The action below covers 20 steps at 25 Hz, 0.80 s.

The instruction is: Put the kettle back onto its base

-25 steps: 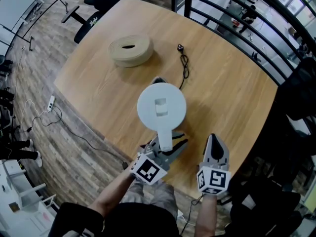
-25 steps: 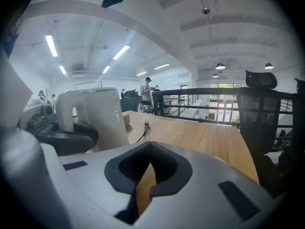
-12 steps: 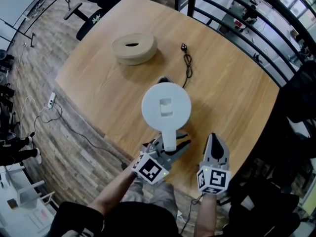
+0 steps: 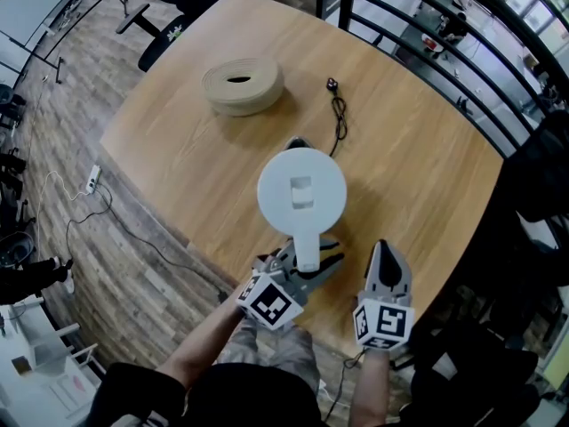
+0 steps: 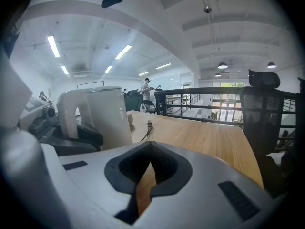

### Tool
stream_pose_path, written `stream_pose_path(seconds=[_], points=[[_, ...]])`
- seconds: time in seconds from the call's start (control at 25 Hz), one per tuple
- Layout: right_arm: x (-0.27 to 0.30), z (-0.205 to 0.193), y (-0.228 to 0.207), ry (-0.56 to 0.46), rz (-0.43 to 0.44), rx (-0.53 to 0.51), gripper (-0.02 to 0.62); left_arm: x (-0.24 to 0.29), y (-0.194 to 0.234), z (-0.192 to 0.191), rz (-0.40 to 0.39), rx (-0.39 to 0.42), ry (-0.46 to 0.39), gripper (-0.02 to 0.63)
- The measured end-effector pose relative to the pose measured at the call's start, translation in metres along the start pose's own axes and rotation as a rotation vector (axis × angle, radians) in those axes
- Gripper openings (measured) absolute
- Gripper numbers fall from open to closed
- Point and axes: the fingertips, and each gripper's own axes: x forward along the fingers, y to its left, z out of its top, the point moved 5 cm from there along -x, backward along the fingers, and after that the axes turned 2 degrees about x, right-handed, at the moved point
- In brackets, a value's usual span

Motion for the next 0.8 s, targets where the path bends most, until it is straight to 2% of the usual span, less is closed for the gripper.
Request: stream_pose_path(seconds=[0.4, 0.56, 0.8], points=[[0.0017, 0.0012, 0.0030, 0.030, 0.000, 0.005, -0.002, -0.0009, 0.0042, -0.0005, 0.039, 0.015, -0.029, 0.075], [0.0005, -0.0021, 0.0028, 0.038, 0.000, 0.000, -0.002, 0.0001, 0.0003, -0.0010, 0.028, 0.020, -0.015, 0.080], [0.0012, 0.0014, 0.0064, 0.012, 0.007, 0.013, -0.002, -0.0015, -0.0020, -0.0042, 0.037, -0.027, 0.050, 0.150]])
